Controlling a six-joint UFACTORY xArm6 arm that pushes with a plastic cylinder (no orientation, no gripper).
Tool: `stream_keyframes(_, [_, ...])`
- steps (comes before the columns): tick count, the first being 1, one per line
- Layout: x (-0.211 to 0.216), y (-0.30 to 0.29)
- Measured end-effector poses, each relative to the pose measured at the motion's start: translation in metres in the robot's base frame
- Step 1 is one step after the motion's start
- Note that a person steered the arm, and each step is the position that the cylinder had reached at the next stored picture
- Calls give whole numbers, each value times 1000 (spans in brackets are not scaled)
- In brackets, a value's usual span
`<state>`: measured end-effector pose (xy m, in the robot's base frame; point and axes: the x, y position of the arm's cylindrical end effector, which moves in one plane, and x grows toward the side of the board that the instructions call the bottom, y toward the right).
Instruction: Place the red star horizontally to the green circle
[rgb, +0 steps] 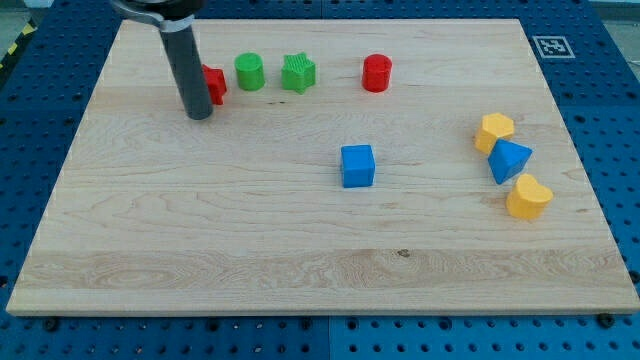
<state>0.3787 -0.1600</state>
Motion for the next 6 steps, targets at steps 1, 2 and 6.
stream_keyframes(1, [0,2])
stream_keyframes(2, [-13,15])
stream_keyframes(6, [-45,18])
